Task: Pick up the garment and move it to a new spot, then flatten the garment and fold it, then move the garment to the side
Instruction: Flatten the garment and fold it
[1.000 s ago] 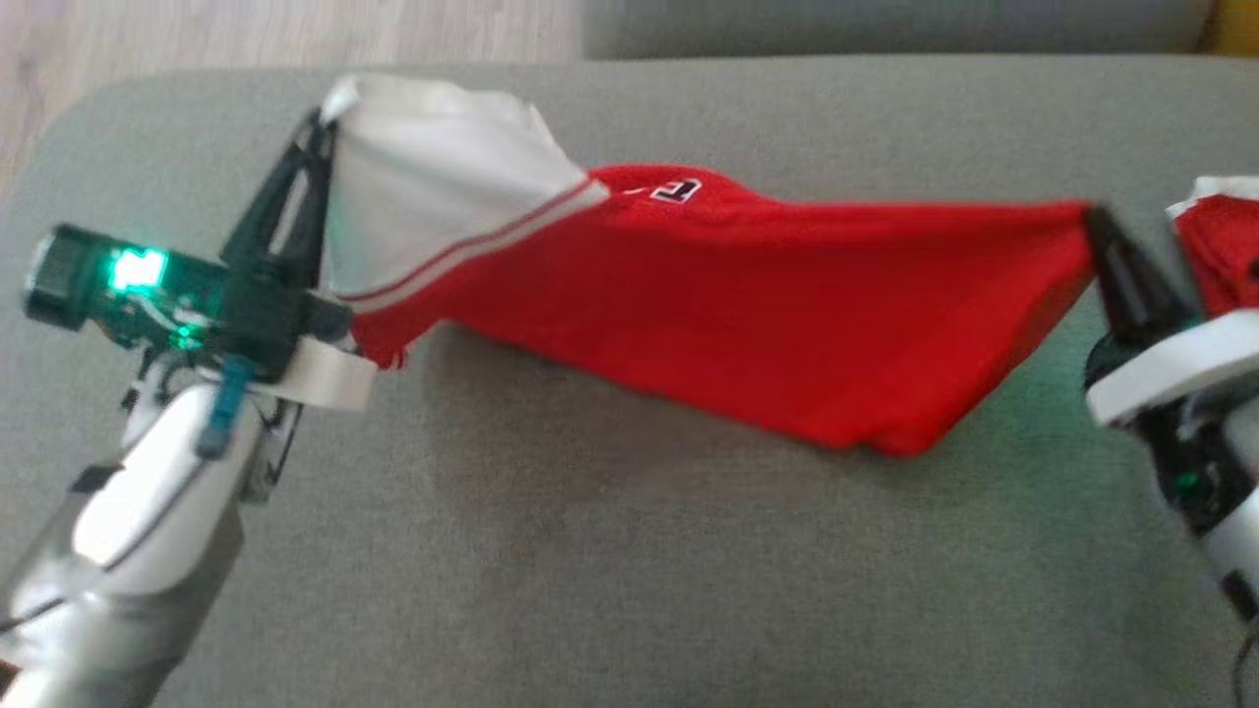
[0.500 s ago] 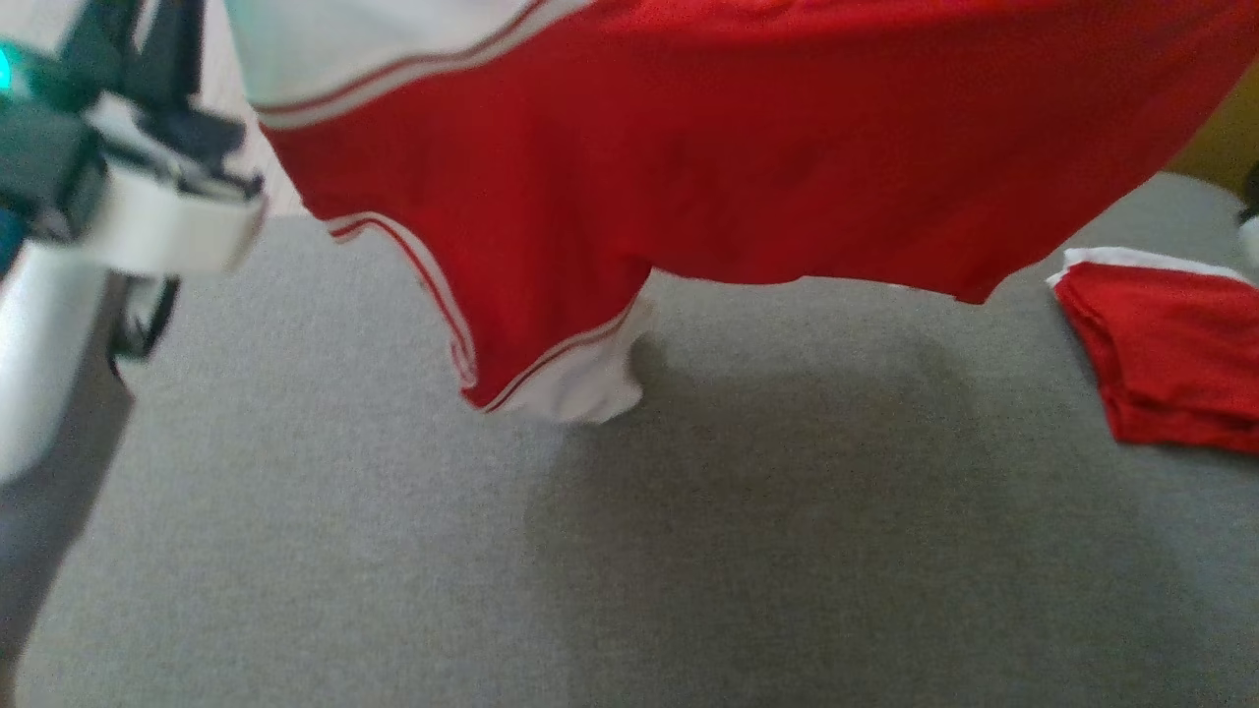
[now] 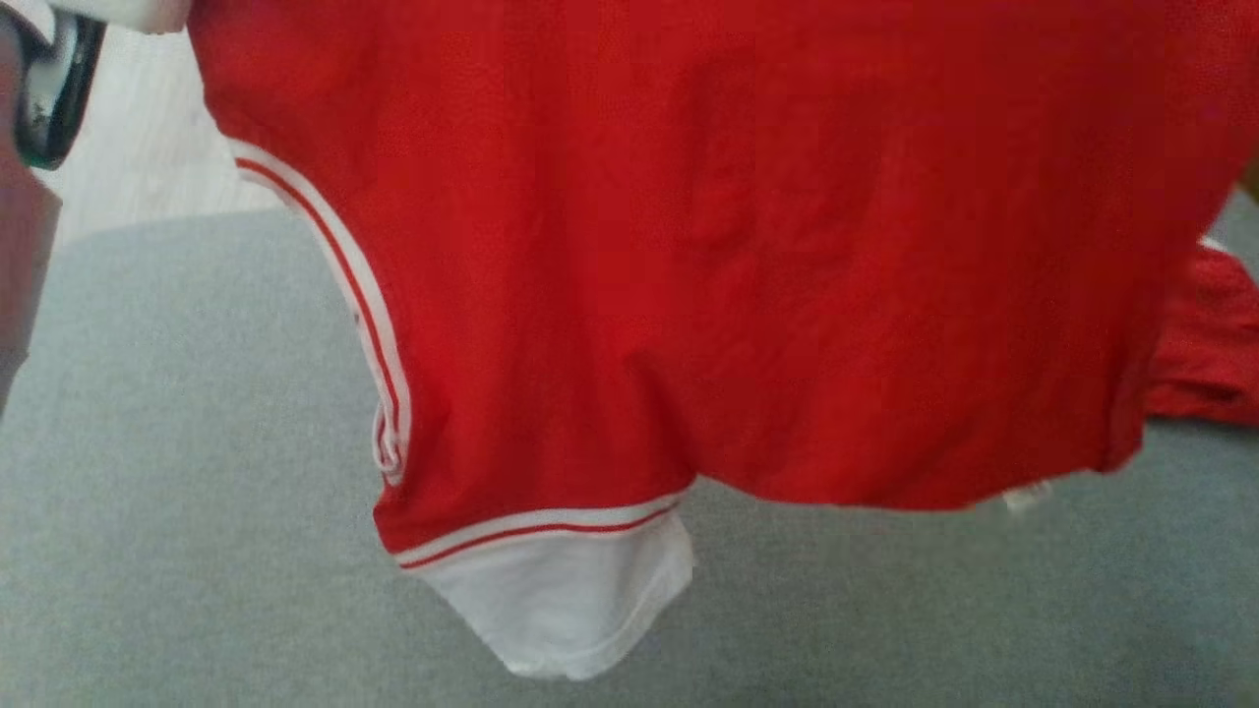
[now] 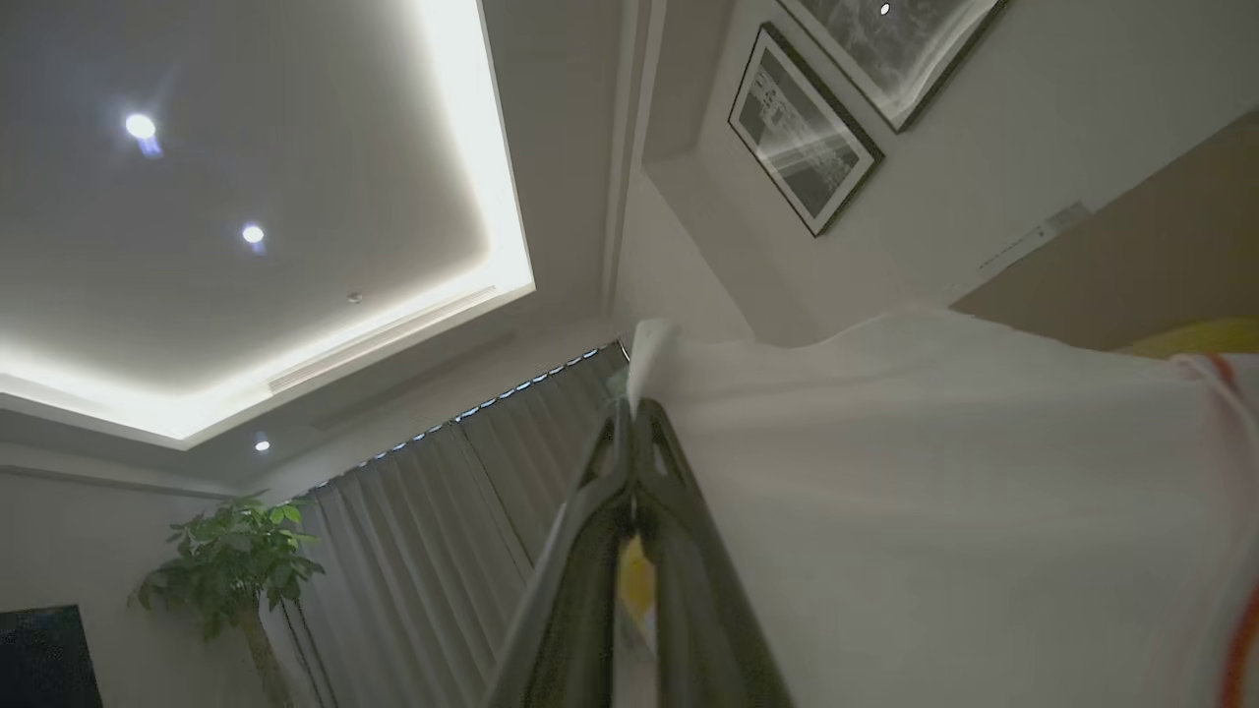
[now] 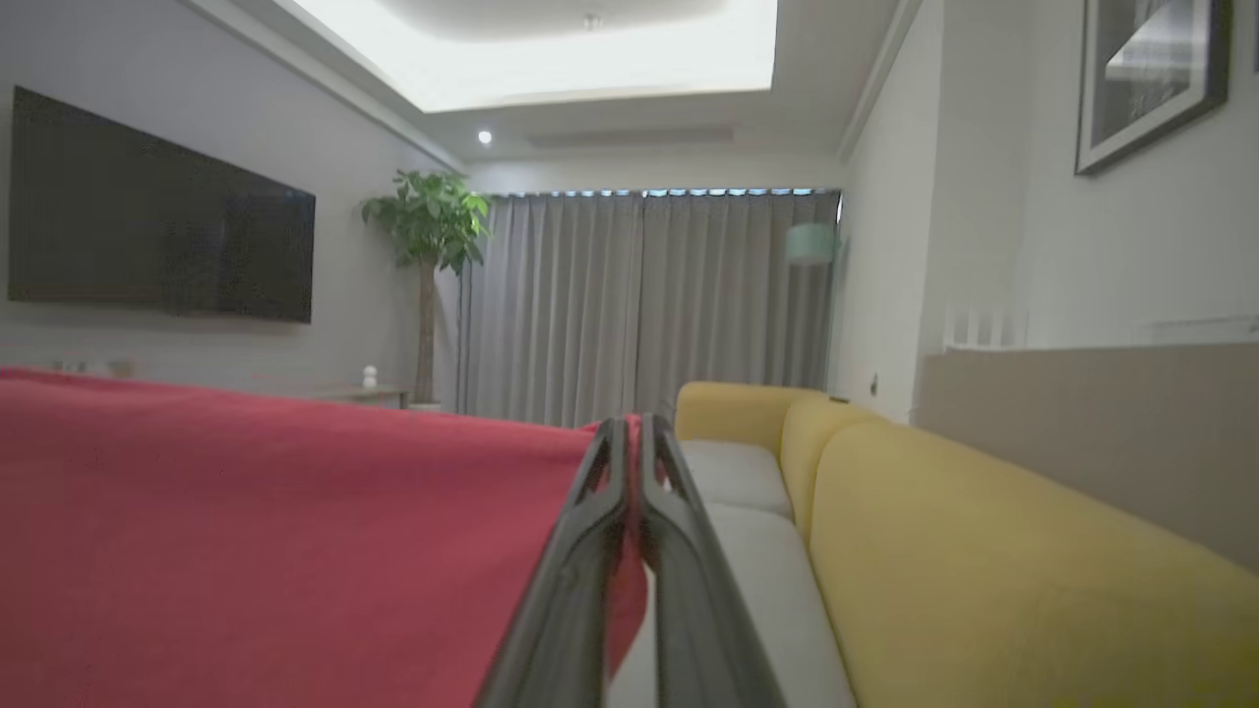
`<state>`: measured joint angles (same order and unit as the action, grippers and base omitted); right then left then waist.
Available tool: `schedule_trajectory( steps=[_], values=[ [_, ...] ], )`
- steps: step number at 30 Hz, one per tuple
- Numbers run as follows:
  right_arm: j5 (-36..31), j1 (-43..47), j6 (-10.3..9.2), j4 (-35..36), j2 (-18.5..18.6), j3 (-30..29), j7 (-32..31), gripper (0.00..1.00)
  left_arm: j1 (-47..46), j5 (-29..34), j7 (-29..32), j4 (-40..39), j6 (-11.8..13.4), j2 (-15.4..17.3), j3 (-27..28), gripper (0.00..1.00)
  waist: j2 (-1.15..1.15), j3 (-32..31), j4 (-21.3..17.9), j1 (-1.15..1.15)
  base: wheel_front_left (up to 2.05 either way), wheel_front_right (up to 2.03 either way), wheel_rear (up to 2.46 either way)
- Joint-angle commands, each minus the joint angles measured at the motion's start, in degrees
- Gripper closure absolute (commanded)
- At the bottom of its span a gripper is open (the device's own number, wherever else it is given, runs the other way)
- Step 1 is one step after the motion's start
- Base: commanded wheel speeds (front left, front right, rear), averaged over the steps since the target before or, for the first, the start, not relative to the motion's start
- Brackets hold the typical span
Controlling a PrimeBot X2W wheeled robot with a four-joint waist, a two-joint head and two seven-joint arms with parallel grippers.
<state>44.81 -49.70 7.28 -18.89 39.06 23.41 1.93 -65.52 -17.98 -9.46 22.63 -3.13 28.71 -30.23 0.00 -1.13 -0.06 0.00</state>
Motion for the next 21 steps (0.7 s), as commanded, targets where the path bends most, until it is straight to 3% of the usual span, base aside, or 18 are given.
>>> schedule_trajectory(
  steps=[1, 8, 12, 16, 21],
  values=[
    [0.0, -3.3, 0.21, -1.1, -0.8, 1.5, -1.1, 1.0, -4.9, -0.4, 0.2, 3.1, -0.9, 1.2, 1.2, 1.0, 0.0, 2.8, 0.4, 0.0, 0.0, 0.0, 0.0],
    [-1.1, -11.5, 0.21, -8.3, -3.9, 5.9, -0.2, 1.0, -13.2, -0.2, -2.8, 12.5, -2.2, -1.5, 0.7, 1.0, 0.0, 10.5, 1.3, 0.0, 0.0, 0.0, 0.0],
    [-4.1, -20.9, 0.21, -13.6, -4.9, 7.9, 5.6, 1.0, -22.0, 2.1, -5.2, 15.7, -1.1, -3.6, 1.5, 1.0, 0.0, 15.7, 2.4, 0.0, 0.0, 0.0, 0.0],
    [-6.8, -26.7, 0.21, -17.4, -4.9, 9.4, 9.8, 1.0, -25.3, 3.9, -5.5, 13.5, -0.8, -4.4, 2.7, 1.0, 0.0, 19.1, 3.3, 0.0, 0.0, 0.0, 0.0],
    [-6.9, -27.9, 0.21, -21.0, -5.3, 11.3, 11.7, 1.0, -20.8, 4.6, -5.5, 8.2, -1.6, -4.4, 4.6, 1.0, 0.0, 23.8, 4.1, 0.0, 0.0, 0.0, 0.0]
  ],
)
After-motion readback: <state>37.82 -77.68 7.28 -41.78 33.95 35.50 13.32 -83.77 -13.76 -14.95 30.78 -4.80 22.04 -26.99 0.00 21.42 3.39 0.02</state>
